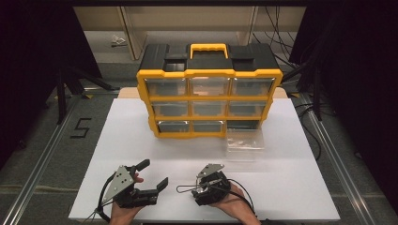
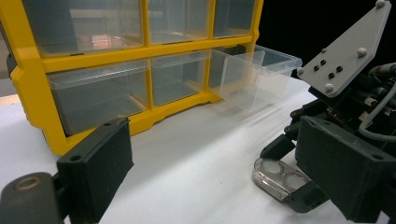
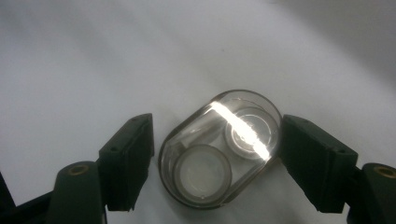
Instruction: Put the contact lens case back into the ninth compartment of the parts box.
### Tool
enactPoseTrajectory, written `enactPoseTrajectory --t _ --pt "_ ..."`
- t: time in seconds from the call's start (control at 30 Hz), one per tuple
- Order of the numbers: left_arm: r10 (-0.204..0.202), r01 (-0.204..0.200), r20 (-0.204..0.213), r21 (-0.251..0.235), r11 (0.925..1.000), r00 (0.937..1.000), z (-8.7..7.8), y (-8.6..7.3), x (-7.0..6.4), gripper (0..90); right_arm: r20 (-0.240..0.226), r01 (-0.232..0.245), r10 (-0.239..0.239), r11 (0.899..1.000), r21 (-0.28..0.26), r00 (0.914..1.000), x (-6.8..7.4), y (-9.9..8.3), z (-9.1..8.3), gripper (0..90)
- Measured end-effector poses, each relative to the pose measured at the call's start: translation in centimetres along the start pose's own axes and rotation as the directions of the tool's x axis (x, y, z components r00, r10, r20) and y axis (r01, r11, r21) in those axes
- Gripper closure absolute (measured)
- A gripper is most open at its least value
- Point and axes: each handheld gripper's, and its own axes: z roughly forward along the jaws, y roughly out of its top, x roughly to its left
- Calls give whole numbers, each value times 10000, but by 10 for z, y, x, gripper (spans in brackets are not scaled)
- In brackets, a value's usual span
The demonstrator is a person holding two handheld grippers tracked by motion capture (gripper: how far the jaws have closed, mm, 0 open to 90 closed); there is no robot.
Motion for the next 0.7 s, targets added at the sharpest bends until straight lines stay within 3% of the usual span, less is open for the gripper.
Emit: enactPoseTrajectory --t 0.2,0.3,0.7 --pt "-34 34 22 -38 10000 10000 0 0 0 108 124 15 -14 10000 -32 9999 1 -1 2 328" --pt "-268 271 132 -217 9994 9996 -2 1 2 108 138 36 -35 10000 -39 9999 2 -1 2 333" --pt "-230 232 97 -210 9995 9997 -2 1 2 111 239 199 -200 9998 18 9995 3 -1 1 358"
